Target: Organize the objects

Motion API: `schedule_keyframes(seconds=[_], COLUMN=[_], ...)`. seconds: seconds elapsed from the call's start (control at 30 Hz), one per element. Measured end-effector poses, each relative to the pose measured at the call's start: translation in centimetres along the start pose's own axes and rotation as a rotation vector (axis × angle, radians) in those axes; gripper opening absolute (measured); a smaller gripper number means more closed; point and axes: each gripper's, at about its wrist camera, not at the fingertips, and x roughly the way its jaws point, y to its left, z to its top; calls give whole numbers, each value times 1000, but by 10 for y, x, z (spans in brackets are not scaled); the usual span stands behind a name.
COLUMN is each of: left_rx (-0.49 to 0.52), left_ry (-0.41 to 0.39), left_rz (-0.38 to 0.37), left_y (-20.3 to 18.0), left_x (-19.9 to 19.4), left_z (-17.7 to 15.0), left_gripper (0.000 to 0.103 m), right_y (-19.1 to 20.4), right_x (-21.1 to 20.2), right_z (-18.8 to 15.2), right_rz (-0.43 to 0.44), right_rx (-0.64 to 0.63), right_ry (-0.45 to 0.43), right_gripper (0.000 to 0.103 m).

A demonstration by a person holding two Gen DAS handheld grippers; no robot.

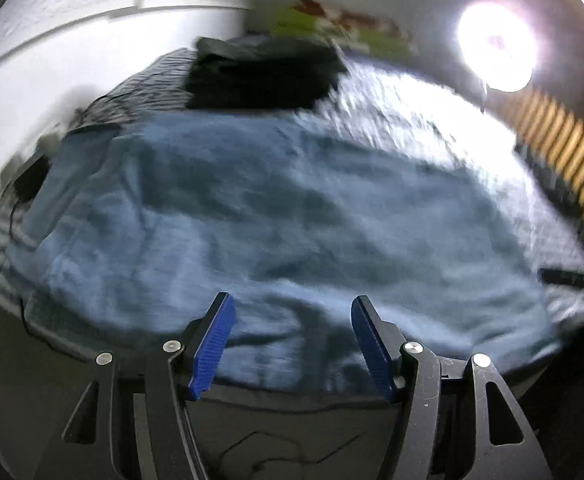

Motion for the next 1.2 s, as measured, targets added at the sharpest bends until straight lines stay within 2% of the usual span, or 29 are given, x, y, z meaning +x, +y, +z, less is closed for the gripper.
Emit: schedule_keyframes(seconds=[0.07, 0.1, 0.17, 0.23, 0.27, 0.37, 0.43, 0.5, 0.53, 0.6, 0.63, 0.67, 0.7, 0.73, 0.87, 0.97, 1.07, 1.13, 1.17, 1.2], left_rx=[77, 87, 64, 44, 55, 132, 162, 178, 183, 250, 257, 249, 225, 206, 137, 109, 110, 144, 152, 138], left_ry=[32, 7, 25, 17, 4, -33, -32, -23, -10, 87, 46, 58, 94, 83, -29, -55, -5, 94, 105, 80], left_rz=[65, 69, 57, 54, 52, 50, 61, 66, 67, 96, 83, 64, 40, 36, 2, 38, 96, 152, 151, 146], left_y=[-10, -11, -9, -10, -13, -28, -34, -35, -34, -36, -35, -32, -27, -24, -15, -14, -12, -9, -8, -5], left_x=[18, 17, 15, 6, 0, -7, 1, 17, 26, 61, 60, 59, 61, 58, 47, 64, 102, 135, 140, 132], left_z=[-6, -7, -3, 3, 6, 26, 41, 56, 59, 53, 52, 54, 61, 68, 113, 152, 171, 168, 164, 163], left_gripper=[66, 66, 66, 66, 66, 66, 66, 66, 66, 68, 68, 68, 68, 68, 68, 68, 68, 70, 70, 70], right_y=[0, 3, 7, 0, -7, -18, -15, -3, 3, 14, 17, 18, 15, 11, -10, -11, -3, -2, -3, -4], right_x=[17, 19, 21, 23, 23, 30, 32, 36, 37, 36, 37, 37, 36, 37, 40, 42, 43, 43, 43, 44], right_z=[-6, -8, -10, -11, -12, -6, -4, -5, -6, -9, -10, -11, -11, -10, -8, -4, -2, 0, 1, 2], right_rz=[28, 30, 35, 122, 172, 242, 245, 240, 218, 152, 116, 103, 118, 144, 254, 261, 232, 228, 233, 239], right_rx=[23, 18, 6, 69, 109, 198, 207, 164, 135, 74, 56, 54, 66, 92, 223, 243, 222, 228, 240, 249], right_ry=[38, 13, -5, -6, -1, -4, -14, -6, -12, -30, -34, -34, -32, -28, -10, -9, -13, -11, -11, -7], right_gripper=[50, 51, 52, 54, 54, 54, 54, 54, 53, 44, 35, 31, 30, 30, 33, 31, 21, 16, 13, 13])
